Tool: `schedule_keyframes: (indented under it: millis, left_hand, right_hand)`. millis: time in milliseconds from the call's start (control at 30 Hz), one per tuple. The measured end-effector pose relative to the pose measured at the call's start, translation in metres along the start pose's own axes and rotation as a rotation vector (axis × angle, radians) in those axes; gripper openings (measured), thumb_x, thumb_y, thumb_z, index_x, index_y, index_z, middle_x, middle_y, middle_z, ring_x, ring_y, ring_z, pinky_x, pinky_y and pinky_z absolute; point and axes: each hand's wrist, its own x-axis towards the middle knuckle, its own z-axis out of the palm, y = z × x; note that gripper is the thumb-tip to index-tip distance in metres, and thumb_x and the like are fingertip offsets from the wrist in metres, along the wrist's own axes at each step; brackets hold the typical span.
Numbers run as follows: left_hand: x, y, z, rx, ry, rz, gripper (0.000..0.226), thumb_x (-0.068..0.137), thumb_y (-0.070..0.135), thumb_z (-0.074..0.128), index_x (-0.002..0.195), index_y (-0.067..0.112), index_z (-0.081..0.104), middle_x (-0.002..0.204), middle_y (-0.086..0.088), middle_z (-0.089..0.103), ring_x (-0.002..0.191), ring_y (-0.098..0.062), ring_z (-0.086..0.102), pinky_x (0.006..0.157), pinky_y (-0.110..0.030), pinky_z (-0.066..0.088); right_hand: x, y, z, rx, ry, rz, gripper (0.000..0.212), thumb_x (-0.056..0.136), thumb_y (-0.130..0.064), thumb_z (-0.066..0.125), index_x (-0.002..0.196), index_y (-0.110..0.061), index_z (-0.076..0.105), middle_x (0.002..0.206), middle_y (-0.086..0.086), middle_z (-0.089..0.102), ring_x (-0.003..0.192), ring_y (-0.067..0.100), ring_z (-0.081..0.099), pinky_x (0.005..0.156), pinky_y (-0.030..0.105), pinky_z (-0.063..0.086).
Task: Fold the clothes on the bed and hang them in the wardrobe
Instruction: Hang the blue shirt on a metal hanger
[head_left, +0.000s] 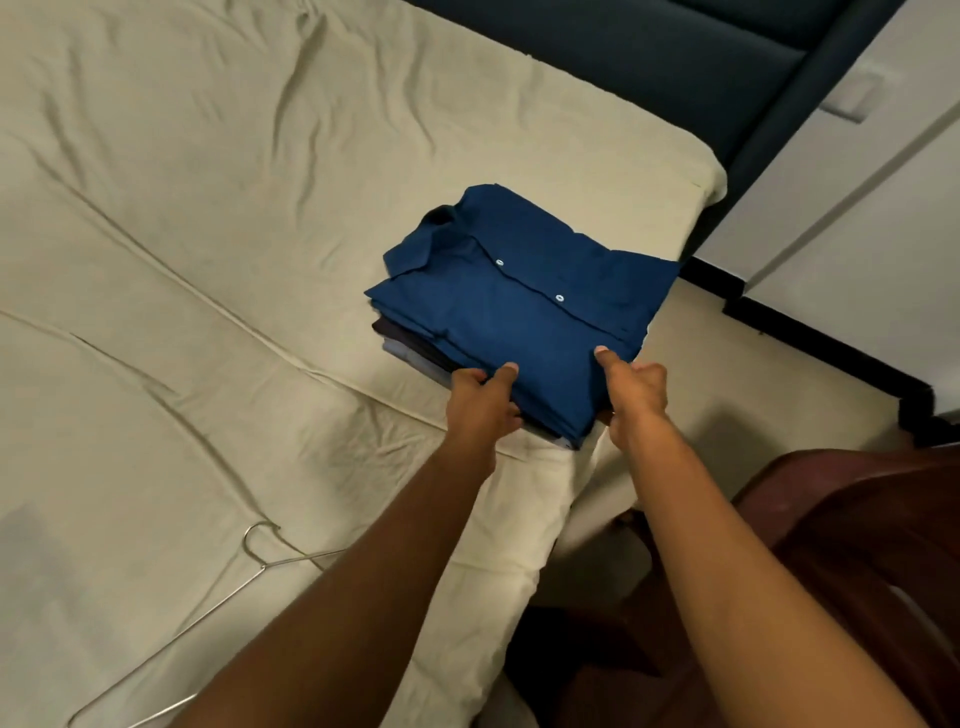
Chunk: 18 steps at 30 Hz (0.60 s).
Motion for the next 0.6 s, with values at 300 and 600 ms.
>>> schedule_keyframes:
  millis: [300,600]
  left_hand:
    - [0.007,0.015,0.006,-0.364,0.050,-0.085,0.034,0.089,0.024,0.073,0.118,0.013,0.058,0.112,-0.004,0.065,0.093,-0.021,0.063,0.082,-0.039,0.057]
    - [0.010,0.016,-0.009,-0.388,0.117,-0.150,0.046,0.085,0.017,0.077,0.125,0.006,0.057,0.115,-0.008,0.067,0.104,-0.028,0.064,0.094,-0.044,0.056]
  right_hand:
    - [-0.033,-0.010,-0.015,0.197,-0.257,0.210,0.016,0.089,-0.009,0.069,0.088,-0.012,0.053,0.063,0.004,0.053,0.044,0.014,0.046,0.041,0.022,0.044]
    - [-0.060,0.004,-0.021,0.347,-0.541,0.316,0.026,0.093,-0.020,0.063,0.118,-0.013,0.058,0.072,0.005,0.072,0.070,0.023,0.073,0.073,0.043,0.063]
